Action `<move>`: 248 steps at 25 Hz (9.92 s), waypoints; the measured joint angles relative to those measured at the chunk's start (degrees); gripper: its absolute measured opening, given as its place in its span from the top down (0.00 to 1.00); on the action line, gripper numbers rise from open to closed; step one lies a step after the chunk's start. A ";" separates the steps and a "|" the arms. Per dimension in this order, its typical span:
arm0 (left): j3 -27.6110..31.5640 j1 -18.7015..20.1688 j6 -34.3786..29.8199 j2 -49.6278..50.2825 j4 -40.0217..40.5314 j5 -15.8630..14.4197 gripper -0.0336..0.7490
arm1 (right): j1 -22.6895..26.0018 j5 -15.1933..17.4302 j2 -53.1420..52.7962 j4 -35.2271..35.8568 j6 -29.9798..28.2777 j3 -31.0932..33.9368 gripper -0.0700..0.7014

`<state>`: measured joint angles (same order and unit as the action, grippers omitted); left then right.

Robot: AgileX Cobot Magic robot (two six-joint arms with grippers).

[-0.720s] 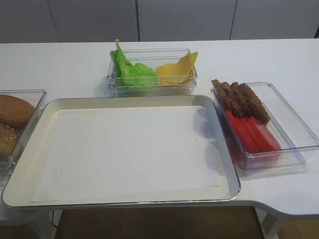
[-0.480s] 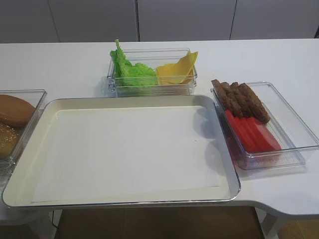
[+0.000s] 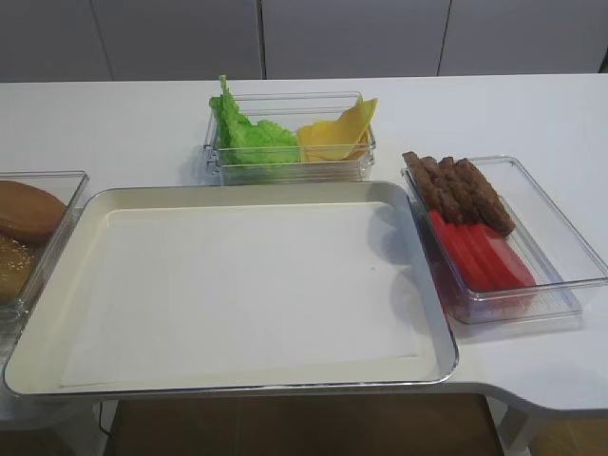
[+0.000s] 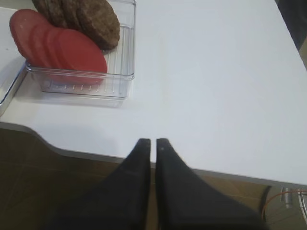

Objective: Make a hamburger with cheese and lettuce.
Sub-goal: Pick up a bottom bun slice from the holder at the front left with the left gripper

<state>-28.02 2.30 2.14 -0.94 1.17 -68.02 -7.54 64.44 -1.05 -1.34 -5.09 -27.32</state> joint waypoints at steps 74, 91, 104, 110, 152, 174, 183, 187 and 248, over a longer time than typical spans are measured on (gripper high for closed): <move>-20.41 0.09 -1.70 46.44 -8.22 -4.03 0.18 | 0.00 -9.73 17.43 5.36 8.62 -8.03 0.85; -36.69 0.09 -3.51 63.60 -6.84 -3.79 0.18 | 0.00 -8.32 43.45 16.48 8.73 -22.11 0.23; -40.80 -12.30 -6.04 71.58 -6.94 -3.79 0.18 | 0.00 -2.04 58.81 20.00 8.73 -32.33 0.01; -45.42 -18.06 -9.41 77.89 -8.09 -3.77 0.18 | 0.00 -0.42 61.70 20.41 7.45 -33.16 0.01; -57.31 -26.60 -25.04 101.20 -20.96 -2.69 0.18 | -0.28 1.26 63.05 26.10 1.13 -33.16 0.04; -57.52 -26.18 -24.52 106.29 -20.42 -2.29 0.31 | -0.28 1.26 63.85 26.20 1.13 -33.16 0.05; -57.52 -26.18 -24.42 106.29 -21.27 -2.29 0.35 | -0.28 1.11 63.85 25.97 1.13 -33.16 0.05; -57.52 -26.18 -24.19 106.29 -21.27 -2.29 0.35 | -0.28 0.76 63.85 25.88 0.94 -33.16 0.05; -60.71 -22.68 -19.75 103.96 -15.08 -2.45 0.81 | -0.28 0.62 63.85 25.75 -0.48 -33.16 0.14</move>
<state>-88.73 -20.38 -17.61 103.02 -13.91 -70.48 -7.82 65.05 62.80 24.41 -5.58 -60.47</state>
